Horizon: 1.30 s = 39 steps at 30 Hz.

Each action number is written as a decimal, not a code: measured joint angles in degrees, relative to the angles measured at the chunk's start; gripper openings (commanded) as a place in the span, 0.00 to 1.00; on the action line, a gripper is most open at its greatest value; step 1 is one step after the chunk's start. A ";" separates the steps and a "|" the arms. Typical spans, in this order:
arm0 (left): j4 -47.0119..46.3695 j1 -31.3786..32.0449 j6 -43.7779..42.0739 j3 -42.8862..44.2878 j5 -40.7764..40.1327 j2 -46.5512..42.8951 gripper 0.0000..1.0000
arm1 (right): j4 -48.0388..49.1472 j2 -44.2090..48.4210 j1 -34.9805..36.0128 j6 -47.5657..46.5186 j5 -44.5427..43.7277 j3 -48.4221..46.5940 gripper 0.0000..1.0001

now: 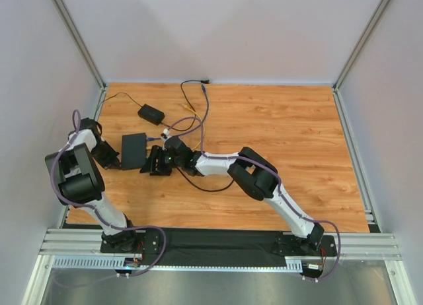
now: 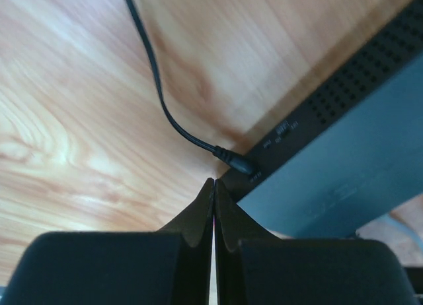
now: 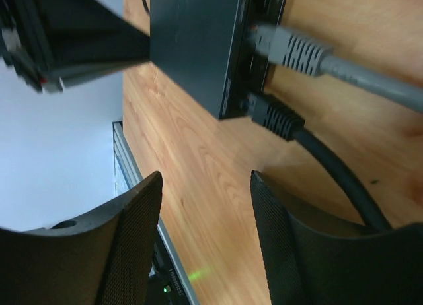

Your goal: Pull the plug from the switch port

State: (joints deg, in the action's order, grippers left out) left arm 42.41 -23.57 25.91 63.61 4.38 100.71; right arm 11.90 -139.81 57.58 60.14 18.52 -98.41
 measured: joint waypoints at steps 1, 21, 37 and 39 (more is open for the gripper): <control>-0.07 0.42 0.22 -1.03 0.44 -1.22 0.00 | 0.55 0.00 -0.46 0.63 0.20 0.61 0.58; 0.24 3.28 1.75 3.41 3.98 -7.41 0.00 | 2.67 7.39 -1.44 10.60 -13.27 12.04 0.59; -0.42 6.05 -1.01 1.68 4.07 -6.93 0.00 | -14.43 4.22 -0.04 0.59 -20.81 -4.57 0.61; -0.92 6.21 -1.38 1.11 4.63 -6.93 0.00 | -13.90 4.50 0.02 -1.77 -20.55 -3.85 0.61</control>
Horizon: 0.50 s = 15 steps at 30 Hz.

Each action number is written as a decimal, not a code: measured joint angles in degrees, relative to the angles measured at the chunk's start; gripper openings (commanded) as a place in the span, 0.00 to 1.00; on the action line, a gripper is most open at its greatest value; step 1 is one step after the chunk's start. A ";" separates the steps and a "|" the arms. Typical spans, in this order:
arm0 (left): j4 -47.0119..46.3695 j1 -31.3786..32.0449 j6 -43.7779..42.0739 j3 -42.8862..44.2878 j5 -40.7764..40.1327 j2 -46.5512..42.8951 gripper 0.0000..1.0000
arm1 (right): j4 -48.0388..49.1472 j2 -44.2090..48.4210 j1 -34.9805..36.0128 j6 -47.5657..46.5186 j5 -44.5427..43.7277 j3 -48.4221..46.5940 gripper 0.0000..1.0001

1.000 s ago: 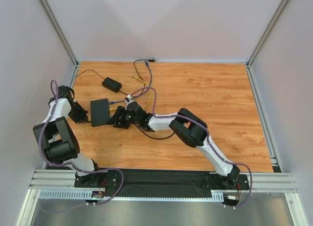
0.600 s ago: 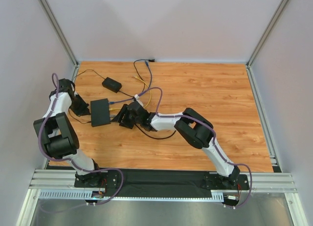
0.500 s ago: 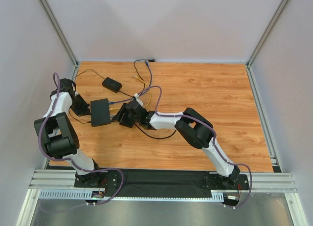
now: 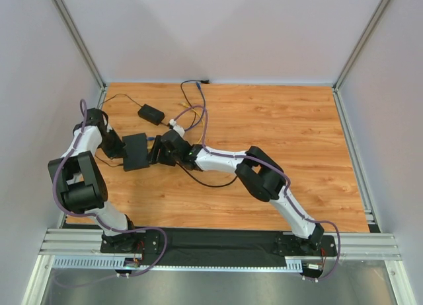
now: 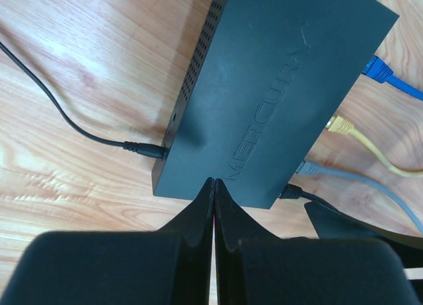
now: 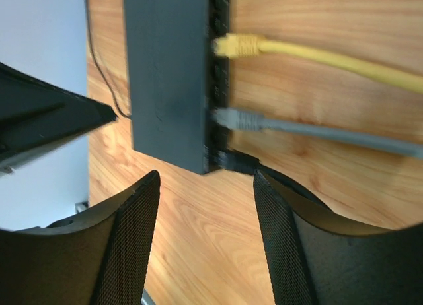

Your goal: Pull the plug from the switch port

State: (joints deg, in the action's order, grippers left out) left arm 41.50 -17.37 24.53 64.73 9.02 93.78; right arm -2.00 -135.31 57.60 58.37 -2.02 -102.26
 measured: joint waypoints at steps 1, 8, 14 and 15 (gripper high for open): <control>-0.28 0.04 -0.07 -0.31 0.22 0.00 0.00 | 0.37 0.52 0.02 -0.50 0.24 1.25 0.62; -0.44 0.04 -0.63 -0.37 0.90 0.04 0.00 | 0.22 5.01 2.08 -1.38 0.20 7.82 0.68; 1.64 0.22 -1.84 1.07 -2.32 0.35 0.00 | 0.39 5.84 5.38 2.86 0.00 6.10 0.60; 1.97 0.42 -1.99 1.20 -3.50 0.33 0.00 | 0.90 5.84 5.53 4.02 0.09 6.10 0.59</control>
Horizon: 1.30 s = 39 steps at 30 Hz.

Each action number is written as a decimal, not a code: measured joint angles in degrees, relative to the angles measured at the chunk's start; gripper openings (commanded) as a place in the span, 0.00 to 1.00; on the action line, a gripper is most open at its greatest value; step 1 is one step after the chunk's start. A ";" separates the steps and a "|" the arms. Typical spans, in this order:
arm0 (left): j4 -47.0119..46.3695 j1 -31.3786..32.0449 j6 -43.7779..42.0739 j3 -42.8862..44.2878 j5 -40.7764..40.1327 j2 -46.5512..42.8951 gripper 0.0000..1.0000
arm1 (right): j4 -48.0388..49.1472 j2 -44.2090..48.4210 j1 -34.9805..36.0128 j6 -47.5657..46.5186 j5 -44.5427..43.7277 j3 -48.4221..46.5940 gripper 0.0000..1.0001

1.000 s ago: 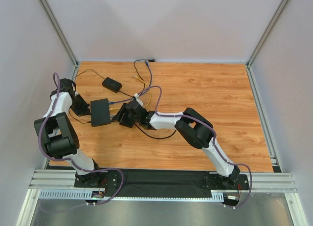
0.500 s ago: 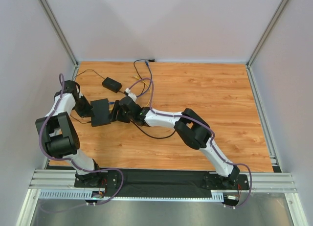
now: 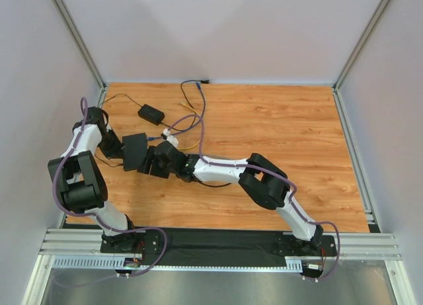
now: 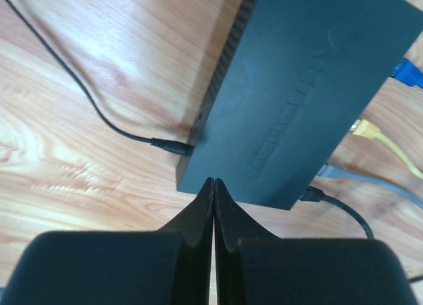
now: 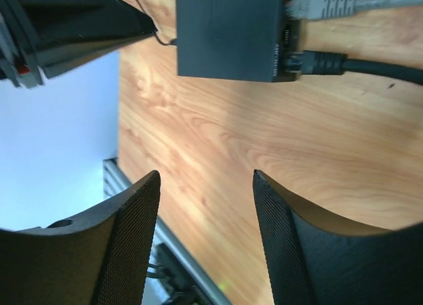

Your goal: Pull the plug from the switch port

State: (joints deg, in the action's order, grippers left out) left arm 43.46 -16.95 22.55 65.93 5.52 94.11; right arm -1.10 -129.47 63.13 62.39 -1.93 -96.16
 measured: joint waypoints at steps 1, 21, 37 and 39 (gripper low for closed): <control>0.26 0.13 -0.09 0.11 -0.63 -0.02 0.00 | 0.85 0.00 0.07 1.49 0.00 0.33 0.57; 1.70 3.02 -1.92 0.90 -1.53 0.07 0.00 | 9.75 -1.42 -1.51 21.66 -15.58 6.54 0.45; 1.70 3.80 -1.92 0.90 -1.49 0.76 0.00 | 11.43 -3.87 -2.47 23.58 -15.37 6.64 0.47; 1.70 3.82 -1.92 0.90 -1.49 0.83 0.00 | 11.45 -4.13 -2.40 23.56 -15.34 6.64 0.47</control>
State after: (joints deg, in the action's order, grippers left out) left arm 45.17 -13.13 20.62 66.83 4.03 94.94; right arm 10.35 -133.60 60.73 85.95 -17.28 -89.52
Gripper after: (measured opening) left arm 0.003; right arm 0.465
